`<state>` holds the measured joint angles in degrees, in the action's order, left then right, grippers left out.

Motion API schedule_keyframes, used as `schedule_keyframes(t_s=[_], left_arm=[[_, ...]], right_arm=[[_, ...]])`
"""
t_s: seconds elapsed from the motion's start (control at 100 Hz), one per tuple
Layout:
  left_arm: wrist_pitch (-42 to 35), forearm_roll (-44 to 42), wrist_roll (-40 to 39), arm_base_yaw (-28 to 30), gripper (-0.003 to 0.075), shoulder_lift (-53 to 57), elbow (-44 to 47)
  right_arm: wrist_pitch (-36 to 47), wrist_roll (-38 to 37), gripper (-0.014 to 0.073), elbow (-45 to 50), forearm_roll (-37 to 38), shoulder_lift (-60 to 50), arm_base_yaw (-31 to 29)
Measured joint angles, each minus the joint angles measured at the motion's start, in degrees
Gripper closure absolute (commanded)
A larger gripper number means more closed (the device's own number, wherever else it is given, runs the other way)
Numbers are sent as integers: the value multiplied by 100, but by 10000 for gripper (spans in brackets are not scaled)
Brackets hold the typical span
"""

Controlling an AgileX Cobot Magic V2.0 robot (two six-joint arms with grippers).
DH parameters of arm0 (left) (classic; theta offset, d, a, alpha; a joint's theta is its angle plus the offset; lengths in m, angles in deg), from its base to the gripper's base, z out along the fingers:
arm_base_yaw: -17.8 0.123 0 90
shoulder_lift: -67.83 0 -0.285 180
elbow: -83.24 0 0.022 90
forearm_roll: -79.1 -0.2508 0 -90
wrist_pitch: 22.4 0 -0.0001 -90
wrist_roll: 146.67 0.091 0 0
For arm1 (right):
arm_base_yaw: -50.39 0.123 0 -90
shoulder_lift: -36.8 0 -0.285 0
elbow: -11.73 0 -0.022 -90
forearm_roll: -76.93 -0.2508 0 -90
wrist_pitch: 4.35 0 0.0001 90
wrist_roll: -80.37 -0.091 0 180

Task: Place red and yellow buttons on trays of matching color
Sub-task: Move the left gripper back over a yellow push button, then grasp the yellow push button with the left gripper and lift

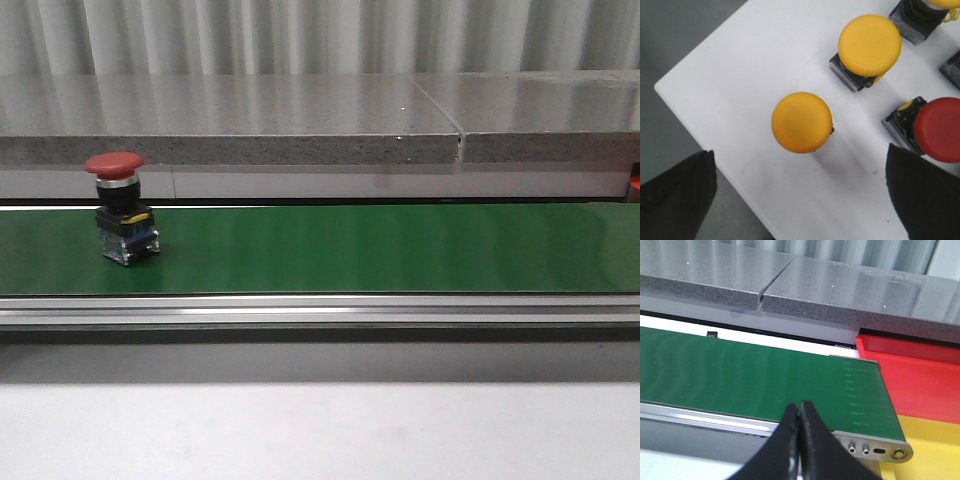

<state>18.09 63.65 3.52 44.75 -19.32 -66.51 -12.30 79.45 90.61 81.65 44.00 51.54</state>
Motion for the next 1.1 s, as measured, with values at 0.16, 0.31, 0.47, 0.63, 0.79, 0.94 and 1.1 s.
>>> schedule_keyframes(t_s=[0.16, 0.31, 0.47, 0.63, 0.79, 0.94, 1.1], left_arm=[[-210, 0, 0, 0, 83, -270, 0], [-417, 0, 0, 0, 83, -539, 0], [-621, 0, 0, 0, 83, -797, 0], [-766, 0, 0, 0, 83, -1031, 0], [-857, 0, -22, 0, 83, -1155, 0], [-930, -20, -34, 0, 111, -1164, 0], [-962, -33, -45, 0, 241, -1164, 0]], right_arm=[[0, 0, 662, 0, 0, 0, 0], [0, 0, 662, 0, 0, 0, 0], [0, 0, 662, 0, 0, 0, 0], [0, 0, 662, 0, 0, 0, 0], [0, 0, 662, 0, 0, 0, 0], [0, 0, 662, 0, 0, 0, 0], [0, 0, 662, 0, 0, 0, 0]])
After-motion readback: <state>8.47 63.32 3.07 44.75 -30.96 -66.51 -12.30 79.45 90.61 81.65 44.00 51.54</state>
